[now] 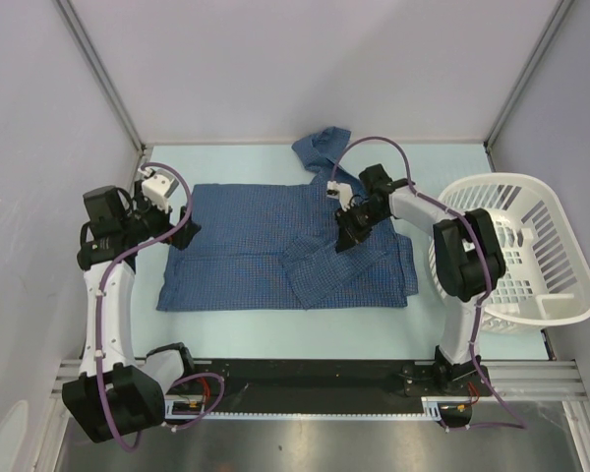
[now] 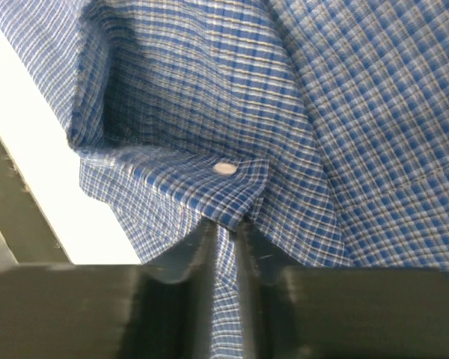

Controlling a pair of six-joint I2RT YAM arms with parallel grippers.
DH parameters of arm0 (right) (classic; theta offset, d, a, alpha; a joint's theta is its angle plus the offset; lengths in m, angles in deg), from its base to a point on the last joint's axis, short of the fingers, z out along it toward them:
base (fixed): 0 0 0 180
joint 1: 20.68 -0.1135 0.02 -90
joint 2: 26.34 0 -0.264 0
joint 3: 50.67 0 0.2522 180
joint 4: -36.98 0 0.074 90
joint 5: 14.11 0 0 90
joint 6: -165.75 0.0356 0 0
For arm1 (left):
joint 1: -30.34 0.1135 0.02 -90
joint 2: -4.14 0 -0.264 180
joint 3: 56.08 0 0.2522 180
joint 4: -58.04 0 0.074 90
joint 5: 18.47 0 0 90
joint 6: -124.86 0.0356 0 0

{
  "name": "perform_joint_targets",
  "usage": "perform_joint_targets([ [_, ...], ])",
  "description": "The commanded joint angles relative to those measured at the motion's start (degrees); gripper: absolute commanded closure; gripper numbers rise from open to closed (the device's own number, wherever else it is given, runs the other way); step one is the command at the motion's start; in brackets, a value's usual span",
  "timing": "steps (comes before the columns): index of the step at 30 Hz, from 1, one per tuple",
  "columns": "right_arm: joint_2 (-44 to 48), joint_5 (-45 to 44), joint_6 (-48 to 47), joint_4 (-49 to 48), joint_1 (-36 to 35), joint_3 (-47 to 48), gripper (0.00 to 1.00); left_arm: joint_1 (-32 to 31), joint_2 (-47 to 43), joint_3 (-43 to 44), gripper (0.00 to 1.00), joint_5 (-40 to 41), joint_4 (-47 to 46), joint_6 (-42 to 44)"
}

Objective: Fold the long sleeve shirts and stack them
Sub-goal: Fold the shirt

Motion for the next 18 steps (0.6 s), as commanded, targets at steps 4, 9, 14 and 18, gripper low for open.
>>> perform_joint_targets([
  [4,6.12,0.40,-4.42,6.44,3.73,8.99,1.00,-0.30,-1.10,0.73,0.01,0.34,-0.19,0.61],
  [9,4.19,-13.13,-14.95,15.58,5.41,26.98,1.00,-0.30,0.39,1.34,0.02,0.69,0.86,-0.36],
  [14,-0.29,-31.51,-26.39,13.07,4.88,38.26,1.00,-0.30,1.01,0.38,0.02,1.65,0.34,-1.67],
  [18,-2.93,-41.35,-30.70,3.49,4.18,41.35,1.00,-0.30,0.83,-0.76,0.02,2.71,-1.07,-2.73],
])
